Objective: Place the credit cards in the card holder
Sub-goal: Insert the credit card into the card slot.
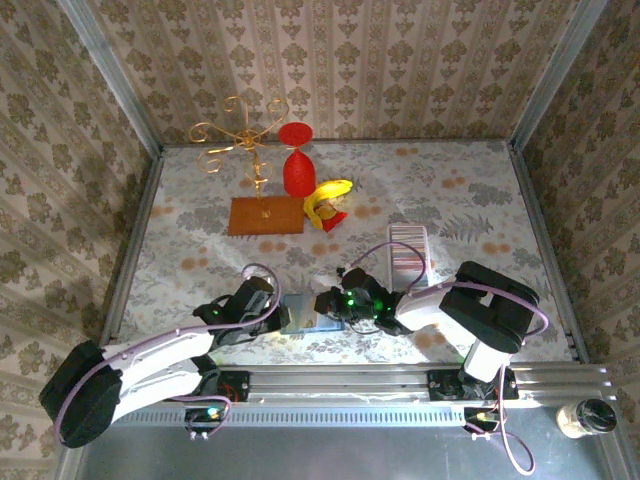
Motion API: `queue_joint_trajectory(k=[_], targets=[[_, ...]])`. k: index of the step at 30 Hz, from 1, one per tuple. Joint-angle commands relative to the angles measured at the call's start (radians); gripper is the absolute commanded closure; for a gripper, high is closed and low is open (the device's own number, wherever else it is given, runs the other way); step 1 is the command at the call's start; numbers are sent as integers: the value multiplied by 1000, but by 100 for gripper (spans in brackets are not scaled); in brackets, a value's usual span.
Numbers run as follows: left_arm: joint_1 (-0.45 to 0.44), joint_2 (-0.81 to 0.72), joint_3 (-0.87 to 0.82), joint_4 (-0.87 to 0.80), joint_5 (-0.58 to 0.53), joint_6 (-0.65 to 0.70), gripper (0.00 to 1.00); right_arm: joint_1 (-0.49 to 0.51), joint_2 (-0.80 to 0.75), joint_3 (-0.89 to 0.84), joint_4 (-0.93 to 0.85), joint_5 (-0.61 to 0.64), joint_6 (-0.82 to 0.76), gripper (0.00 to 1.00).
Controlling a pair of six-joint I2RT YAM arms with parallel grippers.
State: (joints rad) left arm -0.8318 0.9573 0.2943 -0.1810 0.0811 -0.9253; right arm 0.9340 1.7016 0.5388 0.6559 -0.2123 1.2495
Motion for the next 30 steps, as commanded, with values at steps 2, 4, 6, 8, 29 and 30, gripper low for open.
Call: queue_joint_trajectory(k=[2,4,6,8,29,30], targets=[[-5,-30,38,-28,-22,-1,81,3,14,-13,-1,-13,-22,100],[-5,-37,46,-30,-22,4,80,3,21,-9,2,-20,-25,100],[-6,-37,49,-38,-35,11,74,3,27,-8,9,-28,-27,100],[-5,-28,51,-49,-48,15,69,3,27,-8,13,-31,-31,100],[-7,172,69,-34,-34,25,68,2,9,40,-166,-47,-110,78],[-10,180,71,-35,-32,26,69,2,2,49,-199,-36,-121,78]])
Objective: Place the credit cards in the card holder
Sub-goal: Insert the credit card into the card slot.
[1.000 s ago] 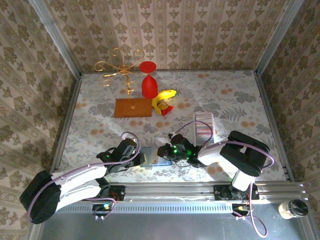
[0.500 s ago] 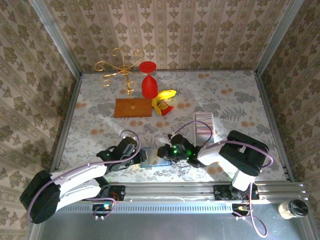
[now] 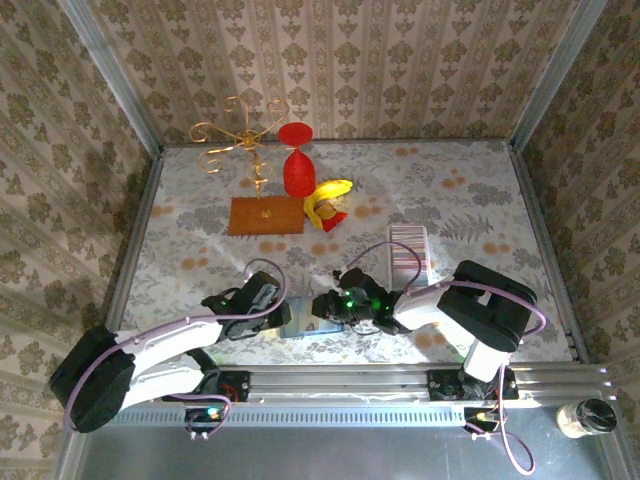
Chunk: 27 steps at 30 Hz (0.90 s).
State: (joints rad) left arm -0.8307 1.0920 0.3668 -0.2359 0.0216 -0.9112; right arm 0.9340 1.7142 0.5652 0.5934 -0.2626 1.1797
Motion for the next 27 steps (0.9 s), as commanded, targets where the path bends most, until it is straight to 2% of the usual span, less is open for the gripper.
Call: queue_joint_trajectory(k=[1,10,27], targets=[[-11,53,1,19,28,12,71,2,-16,30,-174,23,-62,78],[-21,106,17,33,38,20,76,15,-27,104,-342,51,-135,76],[-30,151,24,77,72,18,80,31,11,196,-416,37,-183,76]])
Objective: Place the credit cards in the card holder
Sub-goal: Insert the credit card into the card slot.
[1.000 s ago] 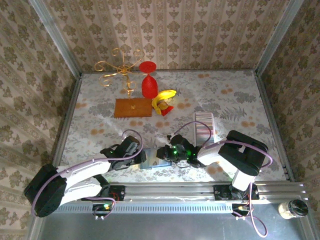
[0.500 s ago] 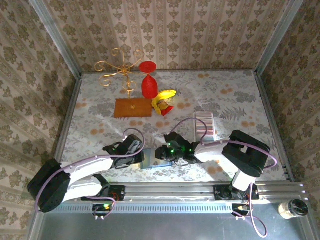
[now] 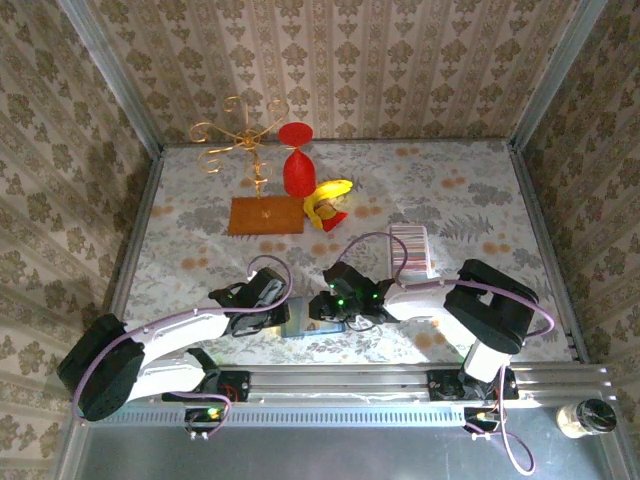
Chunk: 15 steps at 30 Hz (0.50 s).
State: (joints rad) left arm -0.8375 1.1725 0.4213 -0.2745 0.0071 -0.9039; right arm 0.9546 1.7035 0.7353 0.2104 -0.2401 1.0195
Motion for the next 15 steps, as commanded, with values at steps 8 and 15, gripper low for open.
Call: queue_joint_trajectory(k=[8,15], targets=[[-25,67,-35,118,88,8,81,12,6,44,-92,54,-26,68],[-26,58,-39,116,87,8,81,17,-30,69,-246,127,-68,61]])
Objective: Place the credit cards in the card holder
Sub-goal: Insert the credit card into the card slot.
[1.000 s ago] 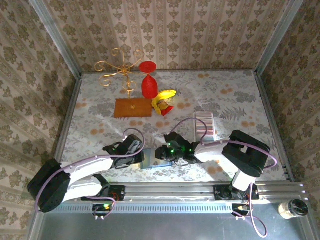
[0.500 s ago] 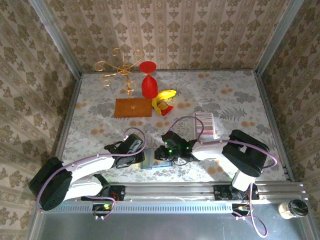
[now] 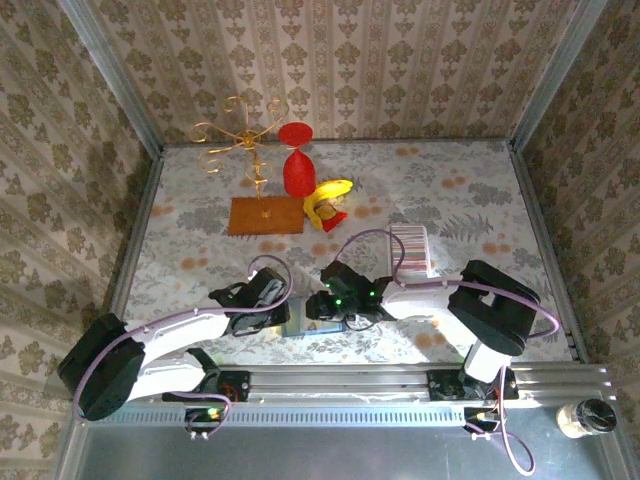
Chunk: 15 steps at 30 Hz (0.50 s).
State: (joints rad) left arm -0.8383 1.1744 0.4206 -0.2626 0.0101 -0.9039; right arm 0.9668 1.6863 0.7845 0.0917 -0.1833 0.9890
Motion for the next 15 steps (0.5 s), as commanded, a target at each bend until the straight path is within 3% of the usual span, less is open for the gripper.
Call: queue_joint_trajectory(k=[1,7,15], targets=[[-25,56,-39,103,84,8,81,8,-9,23,-128,69,-38,62],[-27,57,-40,111,86,5,83,28,18,63,-140,68,-41,71],[-30,56,-45,117,88,2,84,45,48,117,-154,65,-43,72]])
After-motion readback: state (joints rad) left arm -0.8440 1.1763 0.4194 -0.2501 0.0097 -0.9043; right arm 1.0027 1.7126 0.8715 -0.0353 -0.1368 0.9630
